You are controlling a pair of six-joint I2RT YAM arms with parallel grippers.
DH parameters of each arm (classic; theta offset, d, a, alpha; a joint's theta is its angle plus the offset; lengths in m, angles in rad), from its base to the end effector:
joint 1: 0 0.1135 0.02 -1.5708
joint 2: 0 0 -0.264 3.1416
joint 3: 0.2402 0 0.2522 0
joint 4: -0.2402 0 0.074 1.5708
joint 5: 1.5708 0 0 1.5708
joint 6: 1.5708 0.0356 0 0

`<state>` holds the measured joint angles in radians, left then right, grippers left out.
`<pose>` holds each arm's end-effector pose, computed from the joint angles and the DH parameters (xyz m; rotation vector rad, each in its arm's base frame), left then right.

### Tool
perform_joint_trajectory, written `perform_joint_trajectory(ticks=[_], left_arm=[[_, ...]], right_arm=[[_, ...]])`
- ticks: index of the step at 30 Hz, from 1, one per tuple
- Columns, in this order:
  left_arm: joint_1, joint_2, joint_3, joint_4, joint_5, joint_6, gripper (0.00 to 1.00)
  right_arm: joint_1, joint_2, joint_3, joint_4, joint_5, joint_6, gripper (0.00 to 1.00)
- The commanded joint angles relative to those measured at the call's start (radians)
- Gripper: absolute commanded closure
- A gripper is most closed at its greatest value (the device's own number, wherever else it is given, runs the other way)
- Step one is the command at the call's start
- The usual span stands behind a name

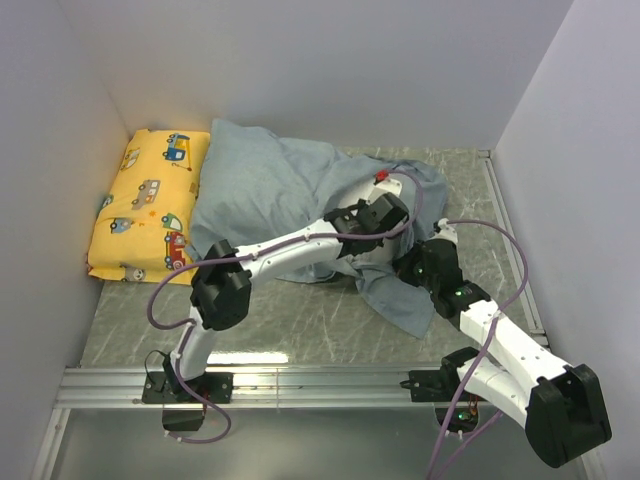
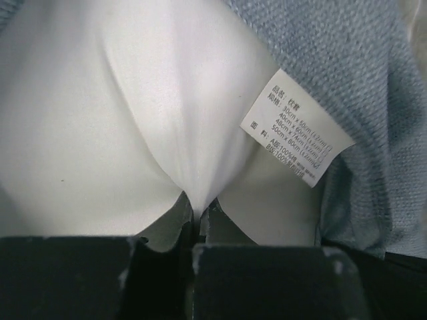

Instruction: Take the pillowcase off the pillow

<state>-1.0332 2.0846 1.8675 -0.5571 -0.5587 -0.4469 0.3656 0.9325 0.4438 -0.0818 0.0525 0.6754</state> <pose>0.2601 -0.3995 0.2764 0.3805 2.1769 -0.1578 0.1868 0.0695 0.2043 0.3692 2.1602 0.5456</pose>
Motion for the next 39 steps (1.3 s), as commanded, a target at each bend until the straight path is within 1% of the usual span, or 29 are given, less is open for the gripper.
perform_joint_trajectory(ticks=[1,6,9,10,12,13,16,18,19,20,21,22,23,24,27,29,30,31,33,34,36,37,39], left_arm=[[0.097,-0.023,0.116,-0.036,0.008,-0.015,1.0],[0.246,-0.092,0.189,-0.044,0.143,-0.032,1.0],[0.312,-0.121,0.208,-0.053,0.187,-0.041,1.0],[0.326,-0.132,0.205,-0.05,0.235,-0.047,1.0],[0.357,-0.173,0.177,-0.035,0.284,-0.059,1.0],[0.363,-0.187,0.162,-0.027,0.331,-0.062,1.0],[0.371,-0.248,0.104,-0.015,0.405,-0.069,1.0],[0.369,-0.309,0.035,-0.012,0.491,-0.078,1.0],[0.366,-0.34,-0.008,0.029,0.526,-0.082,1.0],[0.361,-0.372,-0.112,0.055,0.563,-0.088,1.0],[0.346,-0.433,-0.158,0.072,0.577,-0.093,1.0],[0.337,-0.46,-0.203,0.095,0.585,-0.101,1.0],[0.325,-0.484,-0.279,0.103,0.594,-0.099,1.0],[0.294,-0.532,-0.315,0.109,0.591,-0.102,1.0],[0.234,-0.61,-0.43,0.121,0.562,-0.111,1.0],[0.22,-0.639,-0.503,0.135,0.56,-0.119,1.0],[0.219,-0.661,-0.522,0.143,0.53,-0.128,1.0],[0.219,-0.667,-0.54,0.149,0.525,-0.133,1.0],[0.219,-0.675,-0.565,0.161,0.525,-0.138,1.0],[0.217,-0.676,-0.57,0.169,0.534,-0.139,1.0],[0.219,-0.673,-0.576,0.181,0.542,-0.141,1.0],[0.217,-0.67,-0.574,0.184,0.545,-0.139,1.0],[0.216,-0.661,-0.571,0.19,0.548,-0.139,1.0]], right_arm=[[0.004,-0.008,0.038,-0.016,0.013,-0.017,1.0],[0.004,0.0,0.023,-0.022,0.032,-0.014,1.0],[0.004,0.011,0.018,-0.021,0.04,-0.01,1.0],[0.004,0.018,0.016,-0.021,0.046,-0.007,1.0],[0.003,0.035,0.016,-0.018,0.064,-0.007,1.0],[0.001,0.06,0.018,-0.013,0.073,-0.008,1.0],[-0.007,0.115,0.032,0.011,0.072,-0.005,1.0],[-0.008,0.143,0.047,0.026,0.072,-0.01,0.99],[-0.013,0.169,0.067,0.028,0.076,-0.016,0.97],[-0.014,0.181,0.079,0.027,0.081,-0.019,0.97],[-0.017,0.192,0.093,0.027,0.079,-0.023,0.95],[-0.019,0.21,0.122,0.025,0.081,-0.036,0.92],[-0.024,0.219,0.137,0.022,0.093,-0.04,0.91],[-0.027,0.226,0.156,0.011,0.098,-0.045,0.9],[-0.054,0.247,0.22,-0.013,0.08,-0.063,0.85],[-0.06,0.243,0.268,-0.036,0.058,-0.083,0.77],[-0.057,0.236,0.28,-0.058,0.034,-0.091,0.73],[-0.059,0.209,0.292,-0.067,0.017,-0.099,0.63],[-0.054,0.168,0.291,-0.096,-0.006,-0.108,0.53],[-0.054,0.119,0.285,-0.108,-0.006,-0.114,0.43],[-0.053,0.066,0.28,-0.16,0.001,-0.119,0.34],[-0.053,0.016,0.277,-0.174,0.004,-0.125,0.28],[-0.054,-0.036,0.282,-0.222,0.006,-0.126,0.24]])
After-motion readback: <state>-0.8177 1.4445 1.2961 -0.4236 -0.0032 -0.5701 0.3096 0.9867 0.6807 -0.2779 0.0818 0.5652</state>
